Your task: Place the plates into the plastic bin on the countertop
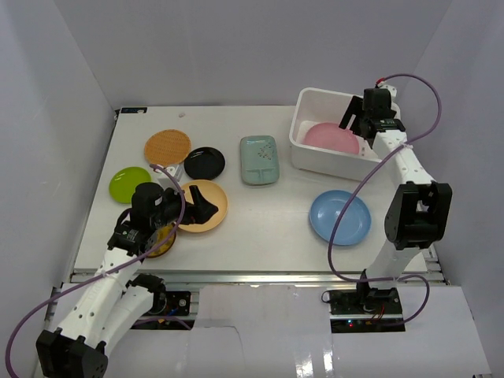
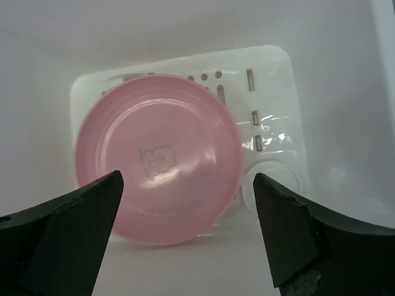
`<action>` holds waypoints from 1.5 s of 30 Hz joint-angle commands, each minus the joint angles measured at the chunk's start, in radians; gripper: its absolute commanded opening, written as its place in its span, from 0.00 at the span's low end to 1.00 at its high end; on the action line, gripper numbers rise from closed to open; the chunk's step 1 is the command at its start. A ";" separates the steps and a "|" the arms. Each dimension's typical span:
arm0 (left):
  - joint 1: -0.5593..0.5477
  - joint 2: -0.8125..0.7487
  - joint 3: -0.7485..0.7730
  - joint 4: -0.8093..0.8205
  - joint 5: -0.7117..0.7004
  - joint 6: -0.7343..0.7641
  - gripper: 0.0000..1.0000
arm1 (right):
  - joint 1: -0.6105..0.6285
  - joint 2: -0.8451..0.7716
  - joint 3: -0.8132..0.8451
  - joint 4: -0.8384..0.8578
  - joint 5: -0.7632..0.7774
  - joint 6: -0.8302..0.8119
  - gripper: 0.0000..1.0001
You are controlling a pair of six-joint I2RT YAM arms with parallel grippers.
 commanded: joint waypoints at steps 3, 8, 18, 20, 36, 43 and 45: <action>0.000 -0.023 0.023 -0.017 -0.046 0.013 0.98 | 0.065 -0.286 -0.071 0.049 -0.141 0.019 0.89; 0.012 -0.079 0.030 -0.028 -0.143 0.005 0.98 | 0.433 -0.589 -0.494 0.297 -0.138 0.179 0.78; 0.038 -0.190 0.020 -0.052 -0.259 -0.029 0.98 | 0.920 -0.253 -0.679 0.671 -0.054 0.453 0.76; 0.040 -0.184 0.019 -0.054 -0.250 -0.030 0.98 | 0.955 -0.175 -0.608 0.688 -0.049 0.465 0.75; 0.043 -0.193 0.019 -0.052 -0.221 -0.030 0.98 | 0.966 0.251 -0.299 0.501 0.081 0.499 0.30; 0.041 -0.192 0.023 -0.048 -0.195 -0.026 0.98 | 0.972 -0.080 -0.509 0.489 0.202 0.403 0.08; 0.041 -0.199 0.023 -0.049 -0.195 -0.026 0.98 | 0.963 -0.232 -0.558 0.464 0.250 0.337 0.08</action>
